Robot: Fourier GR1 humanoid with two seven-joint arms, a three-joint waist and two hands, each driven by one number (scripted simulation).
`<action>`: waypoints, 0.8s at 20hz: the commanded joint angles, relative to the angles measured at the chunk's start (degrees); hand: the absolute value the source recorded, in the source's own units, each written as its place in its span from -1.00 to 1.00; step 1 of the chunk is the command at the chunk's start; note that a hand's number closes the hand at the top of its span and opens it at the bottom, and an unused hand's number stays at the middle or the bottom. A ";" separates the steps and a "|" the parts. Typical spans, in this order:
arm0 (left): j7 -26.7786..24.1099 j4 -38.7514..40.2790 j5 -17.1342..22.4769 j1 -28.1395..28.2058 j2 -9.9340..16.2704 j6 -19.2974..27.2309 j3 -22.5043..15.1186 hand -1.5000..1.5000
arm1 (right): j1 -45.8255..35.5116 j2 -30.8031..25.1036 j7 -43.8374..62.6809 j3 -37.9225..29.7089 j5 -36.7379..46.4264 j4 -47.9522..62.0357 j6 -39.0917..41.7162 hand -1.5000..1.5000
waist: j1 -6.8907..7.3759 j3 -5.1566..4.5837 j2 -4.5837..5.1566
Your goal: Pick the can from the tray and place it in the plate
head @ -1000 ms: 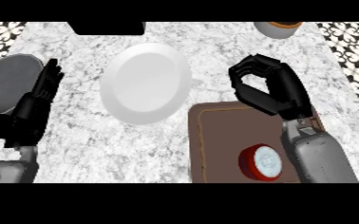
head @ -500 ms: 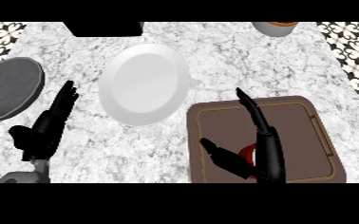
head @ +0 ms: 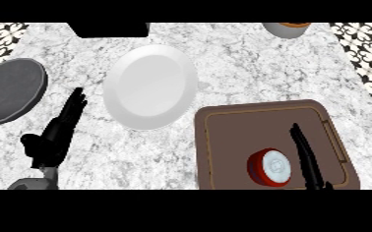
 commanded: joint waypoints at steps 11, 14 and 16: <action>0.59 0.64 0.50 -1.44 -0.20 -2.31 2.05 0.00 | 0.46 -5.87 32.32 2.23 7.07 -13.89 31.18 -1.00 | 1.01 0.10 0.17; 1.57 -3.28 -1.61 1.19 -0.93 -1.28 0.43 0.00 | -3.93 -4.65 37.23 -0.38 5.73 -12.40 35.93 -1.00 | 1.30 0.13 0.13; 1.49 1.93 -2.00 -2.66 -1.62 -1.46 1.86 0.00 | -6.69 -4.09 39.42 -1.84 4.76 -12.63 39.49 -1.00 | 1.00 0.12 0.17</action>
